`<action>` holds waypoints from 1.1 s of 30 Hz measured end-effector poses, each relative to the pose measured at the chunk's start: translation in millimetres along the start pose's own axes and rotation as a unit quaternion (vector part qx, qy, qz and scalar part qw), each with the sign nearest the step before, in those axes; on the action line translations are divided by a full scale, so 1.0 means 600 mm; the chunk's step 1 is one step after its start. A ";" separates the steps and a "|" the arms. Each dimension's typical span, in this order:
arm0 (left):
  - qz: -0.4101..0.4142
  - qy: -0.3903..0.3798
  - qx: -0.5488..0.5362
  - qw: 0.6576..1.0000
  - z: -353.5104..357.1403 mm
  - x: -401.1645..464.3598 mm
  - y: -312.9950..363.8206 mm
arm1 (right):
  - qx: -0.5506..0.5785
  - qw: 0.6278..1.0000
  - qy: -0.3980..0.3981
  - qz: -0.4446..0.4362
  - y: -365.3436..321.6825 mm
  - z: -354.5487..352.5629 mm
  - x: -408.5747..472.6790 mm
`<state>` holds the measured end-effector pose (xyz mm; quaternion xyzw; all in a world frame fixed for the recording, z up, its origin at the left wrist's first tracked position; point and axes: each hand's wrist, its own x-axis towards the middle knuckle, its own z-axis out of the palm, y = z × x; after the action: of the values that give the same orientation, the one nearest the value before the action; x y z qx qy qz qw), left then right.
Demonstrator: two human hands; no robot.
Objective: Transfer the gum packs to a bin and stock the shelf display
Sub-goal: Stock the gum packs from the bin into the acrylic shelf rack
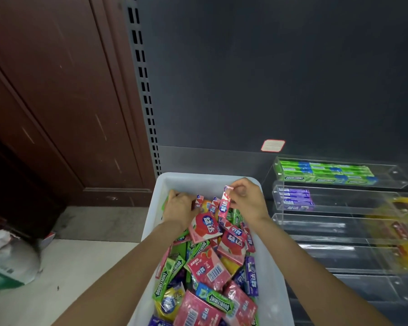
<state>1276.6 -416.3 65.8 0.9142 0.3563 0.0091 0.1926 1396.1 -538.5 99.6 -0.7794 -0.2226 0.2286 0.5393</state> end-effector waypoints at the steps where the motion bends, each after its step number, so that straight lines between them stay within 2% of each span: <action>1: -0.007 0.002 0.001 1.000 0.003 0.005 0.001 | 0.028 1.000 0.004 0.008 -0.004 -0.001 0.000; 10: -0.030 0.012 0.036 0.999 0.004 0.028 0.019 | 0.126 0.991 0.026 0.046 -0.032 -0.016 -0.009; 12: -0.016 0.015 -0.005 1.000 0.000 0.025 0.022 | 0.134 0.989 0.034 0.045 -0.039 -0.022 -0.015; 16: 0.013 -0.007 -0.164 0.986 -0.026 0.017 0.037 | 0.156 0.985 0.060 0.040 -0.052 -0.035 -0.037; 20: 0.060 0.057 -0.232 0.969 -0.054 -0.010 0.066 | 0.169 0.983 0.069 0.012 -0.057 -0.063 -0.075; 26: 0.109 0.072 -0.302 0.944 -0.083 -0.069 0.127 | 0.204 0.971 0.125 0.000 -0.046 -0.143 -0.121; 30: 0.102 0.076 -0.303 0.945 -0.082 -0.091 0.172 | 0.129 0.979 0.157 -0.018 -0.018 -0.209 -0.128; 33: 0.084 0.089 -0.293 0.948 -0.070 -0.103 0.201 | 0.063 0.987 0.145 -0.037 0.012 -0.255 -0.127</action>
<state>1302.1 -523.6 155.7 0.8397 0.2752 0.2106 0.4181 1427.7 -699.1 149.4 -0.7601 -0.1563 0.1067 0.6216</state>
